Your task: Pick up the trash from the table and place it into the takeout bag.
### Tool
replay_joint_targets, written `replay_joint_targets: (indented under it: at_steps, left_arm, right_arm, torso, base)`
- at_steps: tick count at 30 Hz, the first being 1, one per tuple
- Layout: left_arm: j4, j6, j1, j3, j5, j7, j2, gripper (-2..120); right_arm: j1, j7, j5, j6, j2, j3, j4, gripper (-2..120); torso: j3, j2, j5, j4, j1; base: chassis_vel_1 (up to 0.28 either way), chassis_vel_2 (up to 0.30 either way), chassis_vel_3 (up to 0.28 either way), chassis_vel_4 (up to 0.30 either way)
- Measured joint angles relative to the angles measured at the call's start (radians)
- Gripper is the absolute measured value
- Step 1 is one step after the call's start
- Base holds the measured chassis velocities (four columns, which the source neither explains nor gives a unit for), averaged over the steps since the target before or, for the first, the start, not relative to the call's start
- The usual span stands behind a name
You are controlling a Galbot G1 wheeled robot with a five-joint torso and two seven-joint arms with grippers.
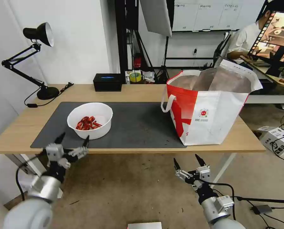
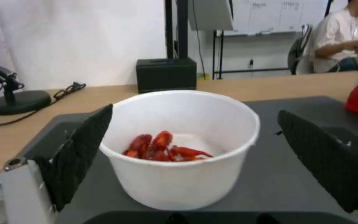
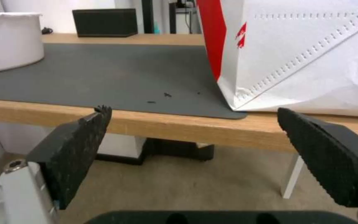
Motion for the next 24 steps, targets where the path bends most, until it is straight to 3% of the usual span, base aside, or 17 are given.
replay_joint_targets:
  at_steps: [2,3,10,14,17,21,24]
  left_arm:
    - [0.053,0.034,-0.058,0.005,-0.05,-0.004,0.072,100]
    - [0.053,0.034,-0.058,0.005,-0.05,-0.004,0.072,100]
    - [0.181,0.071,-0.228,0.095,-0.178,-0.034,0.236,100]
    - [0.201,0.093,-0.258,0.098,-0.225,-0.044,0.269,100]
    - [0.226,0.175,-0.312,0.105,-0.312,-0.073,0.309,100]
    - [0.253,0.215,-0.355,0.113,-0.377,-0.089,0.333,100]
    - [0.307,0.297,-0.448,0.152,-0.509,-0.116,0.364,100]
  right_arm:
    - [0.0,0.0,0.0,0.0,0.0,0.0,0.0,100]
    - [0.0,0.0,0.0,0.0,0.0,0.0,0.0,100]
    - [0.001,0.0,0.001,-0.001,0.0,0.0,0.001,100]
    - [0.001,0.001,0.001,-0.001,-0.001,0.0,0.001,100]
    - [0.001,0.001,0.001,-0.001,-0.001,0.0,0.001,100]
    - [0.001,0.001,0.001,-0.001,-0.001,0.0,0.002,100]
    - [0.001,0.001,0.001,-0.001,-0.001,0.0,0.002,100]
  torso:
    - [0.0,0.0,0.0002,0.0,0.0]
    - [0.0,0.0,0.0002,0.0,0.0]
    - [0.0,0.0,-0.0001,-0.0001,0.0]
    - [0.0,0.0,0.0002,0.0,0.0]
    - [0.0,0.0,0.0002,0.0,0.0]
    - [0.0,0.0,-0.0001,0.0003,0.0]
    - [0.0,0.0,0.0,-0.0002,0.0]
  base:
    - [0.0,0.0,0.0,0.0]
    - [0.0,0.0,0.0,0.0]
    - [0.0,0.0,0.0,0.0]
    - [0.0,0.0,0.0,0.0]
    - [0.0,0.0,0.0,0.0]
    - [0.0,0.0,0.0,0.0]
    - [0.0,0.0,0.0,0.0]
